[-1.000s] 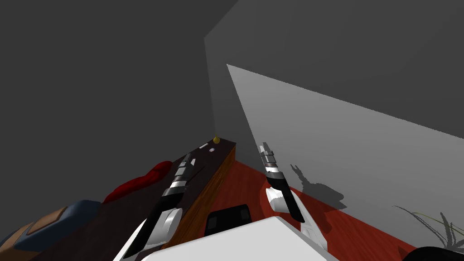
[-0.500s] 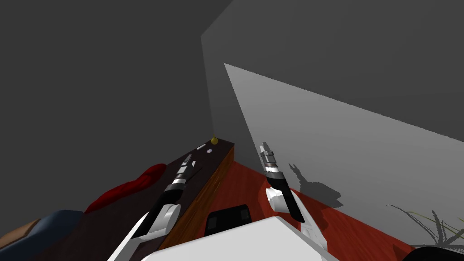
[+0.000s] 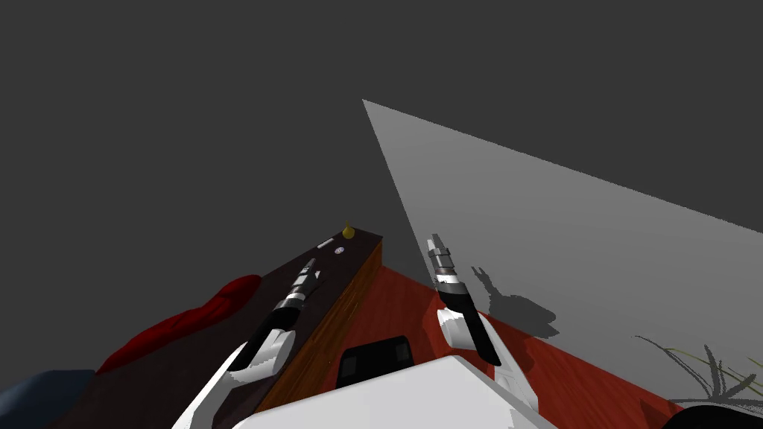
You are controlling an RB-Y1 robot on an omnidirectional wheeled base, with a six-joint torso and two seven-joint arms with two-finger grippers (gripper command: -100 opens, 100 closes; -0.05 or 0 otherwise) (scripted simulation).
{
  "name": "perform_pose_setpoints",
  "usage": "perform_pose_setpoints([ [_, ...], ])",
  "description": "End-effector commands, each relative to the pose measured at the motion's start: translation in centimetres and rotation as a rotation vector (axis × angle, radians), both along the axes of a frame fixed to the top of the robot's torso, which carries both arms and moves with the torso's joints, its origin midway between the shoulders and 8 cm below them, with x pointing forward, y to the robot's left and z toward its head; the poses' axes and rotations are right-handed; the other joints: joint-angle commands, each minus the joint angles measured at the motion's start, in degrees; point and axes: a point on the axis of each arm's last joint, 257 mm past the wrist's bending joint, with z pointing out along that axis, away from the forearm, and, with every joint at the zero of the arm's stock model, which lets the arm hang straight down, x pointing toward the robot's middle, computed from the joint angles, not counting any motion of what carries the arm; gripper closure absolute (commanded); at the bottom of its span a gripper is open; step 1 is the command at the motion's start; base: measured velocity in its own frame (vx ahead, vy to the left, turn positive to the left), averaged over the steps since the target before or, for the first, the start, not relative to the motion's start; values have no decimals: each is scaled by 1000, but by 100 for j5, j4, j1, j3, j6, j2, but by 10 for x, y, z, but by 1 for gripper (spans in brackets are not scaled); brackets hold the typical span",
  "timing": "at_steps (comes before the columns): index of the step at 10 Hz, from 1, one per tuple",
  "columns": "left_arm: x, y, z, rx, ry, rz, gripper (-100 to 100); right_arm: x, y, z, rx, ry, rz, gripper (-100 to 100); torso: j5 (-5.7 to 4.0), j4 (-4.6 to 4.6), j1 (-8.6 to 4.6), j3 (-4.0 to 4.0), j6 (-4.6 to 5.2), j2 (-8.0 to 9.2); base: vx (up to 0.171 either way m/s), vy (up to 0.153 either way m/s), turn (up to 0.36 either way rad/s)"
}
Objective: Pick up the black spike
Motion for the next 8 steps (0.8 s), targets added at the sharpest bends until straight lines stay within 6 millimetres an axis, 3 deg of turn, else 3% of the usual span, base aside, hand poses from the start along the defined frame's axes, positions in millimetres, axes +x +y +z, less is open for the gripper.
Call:
perform_pose_setpoints([
  [1,3,16,-24,-26,71,22,-100,0,0,0,0,0,0,0,0,0,0,0,0,0,45,-68,-48],
  [4,4,33,-50,-52,148,50,-100,0,0,0,0,0,0,0,0,-1,0,-3,1,-5,47,-56,-41],
  [5,5,49,-67,-78,195,77,-100,0,0,0,0,0,0,0,0,0,2,-2,0,-3,61,-61,-78],
  [6,4,49,-72,-80,217,80,-100,0,0,0,0,0,0,0,0,-1,0,-4,1,-8,51,-45,-30],
  [7,4,66,-88,-108,260,110,-100,0,0,0,0,0,0,0,0,-1,4,-3,0,-5,59,-50,-64],
  [8,2,67,-94,-110,285,114,-100,0,0,0,0,0,0,0,0,-1,2,-4,1,-8,43,-43,-43],
])
